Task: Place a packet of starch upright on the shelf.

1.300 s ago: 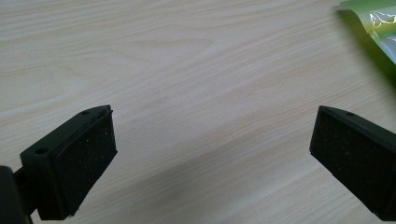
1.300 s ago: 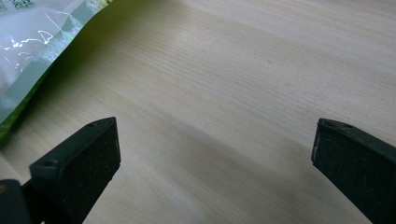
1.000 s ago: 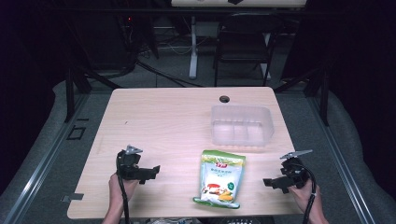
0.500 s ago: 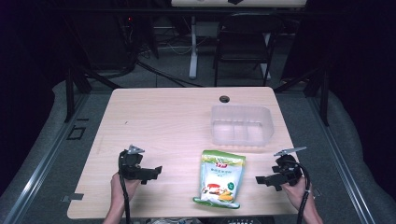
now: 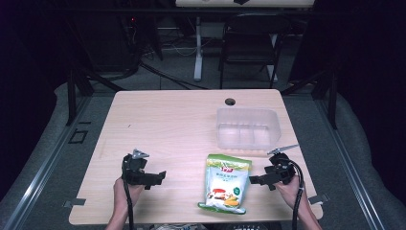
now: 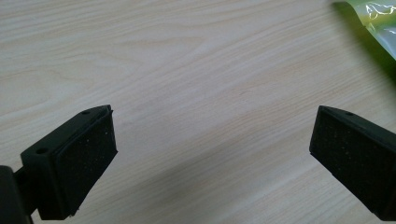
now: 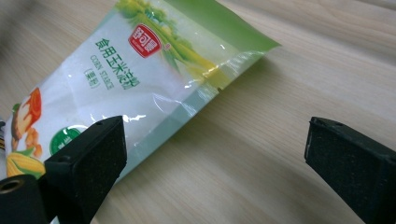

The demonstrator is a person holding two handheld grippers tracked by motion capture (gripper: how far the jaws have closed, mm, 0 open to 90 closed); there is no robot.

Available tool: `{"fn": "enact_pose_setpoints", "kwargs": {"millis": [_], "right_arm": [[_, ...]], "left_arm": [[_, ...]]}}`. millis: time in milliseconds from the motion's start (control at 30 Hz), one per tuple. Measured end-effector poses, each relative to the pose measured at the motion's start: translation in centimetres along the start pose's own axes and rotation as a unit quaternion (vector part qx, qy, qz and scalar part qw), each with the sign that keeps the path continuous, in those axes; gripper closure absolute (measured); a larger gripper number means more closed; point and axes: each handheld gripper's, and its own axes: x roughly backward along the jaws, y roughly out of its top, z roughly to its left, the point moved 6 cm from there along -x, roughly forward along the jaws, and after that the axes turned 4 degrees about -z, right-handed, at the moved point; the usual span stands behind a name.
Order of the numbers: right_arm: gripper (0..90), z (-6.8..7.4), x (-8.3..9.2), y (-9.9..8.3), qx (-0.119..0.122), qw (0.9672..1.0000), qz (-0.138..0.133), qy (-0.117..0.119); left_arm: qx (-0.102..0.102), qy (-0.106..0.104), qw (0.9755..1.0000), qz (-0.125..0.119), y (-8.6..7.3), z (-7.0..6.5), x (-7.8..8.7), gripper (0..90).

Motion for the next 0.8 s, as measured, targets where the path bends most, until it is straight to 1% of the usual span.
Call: {"fn": "enact_pose_setpoints", "kwargs": {"millis": [67, 100, 133, 167, 233, 267, 300, 333, 367, 400, 500, 600, 700, 767, 800], "right_arm": [[5.9, 0.0, -0.2, 0.1, -0.001, 1.0, 0.002, 0.0], [6.5, 0.1, -0.4, 0.2, -0.006, 1.0, 0.0, 0.003], [7.8, 0.1, -0.6, 0.4, -0.013, 0.9998, 0.004, 0.014], [8.7, 0.2, -0.8, 0.5, -0.02, 0.9996, 0.002, 0.021], [10.3, 0.1, -0.8, 0.6, -0.022, 0.9996, 0.003, 0.017], [11.7, 0.1, -0.9, 0.7, -0.017, 0.9997, 0.004, 0.017], [12.3, 0.2, -1.0, 0.8, -0.023, 0.9995, 0.004, 0.023], [12.8, 0.1, -1.3, 0.9, -0.027, 0.9993, 0.011, 0.024], [12.8, 0.1, -1.3, 0.9, -0.027, 0.9993, 0.011, 0.024], [13.2, 0.1, -1.7, 1.0, -0.031, 0.9989, 0.014, 0.031], [13.6, 0.4, -2.2, 1.2, -0.036, 0.9983, 0.02, 0.04], [14.2, 0.5, -2.7, 1.5, -0.03, 0.9985, 0.026, 0.038], [14.9, 0.6, -3.2, 1.8, -0.035, 0.9983, 0.024, 0.039], [15.7, 0.7, -3.2, 1.9, -0.033, 0.9983, 0.025, 0.042], [19.2, 0.7, -3.3, 2.1, -0.036, 0.9981, 0.025, 0.042]], "left_arm": [[0.0, 0.001, 1.0, -0.001, 0.0, 0.0, 0.0, 0.3], [-0.001, 0.002, 1.0, -0.002, 0.0, 0.0, 0.0, 0.3], [0.001, -0.002, 1.0, -0.002, 0.0, 0.0, 0.0, 0.3], [0.0, -0.001, 1.0, -0.002, 0.0, 0.1, 0.1, 0.3], [0.001, -0.001, 1.0, -0.002, 0.0, 0.1, 0.1, 0.3], [0.001, -0.003, 1.0, -0.003, 0.0, 0.1, 0.1, 0.3], [0.002, -0.005, 1.0, -0.002, 0.0, 0.1, 0.1, 0.3], [0.001, -0.004, 1.0, -0.002, 0.0, 0.0, 0.0, 0.3], [0.001, -0.004, 1.0, -0.002, 0.0, 0.0, 0.0, 0.3], [0.002, -0.005, 1.0, -0.002, 0.0, 0.0, 0.0, 0.3], [0.002, -0.008, 1.0, 0.0, 0.0, -0.1, 0.0, 0.4], [0.0, -0.007, 1.0, 0.0, 0.0, 0.0, 0.0, 0.4], [-0.001, -0.007, 1.0, 0.002, 0.0, 0.0, 0.0, 0.4], [-0.001, -0.008, 1.0, 0.001, 0.0, -0.1, 0.0, 0.4], [-0.002, -0.008, 1.0, 0.0, 0.0, 0.0, 0.1, 0.5]]}}
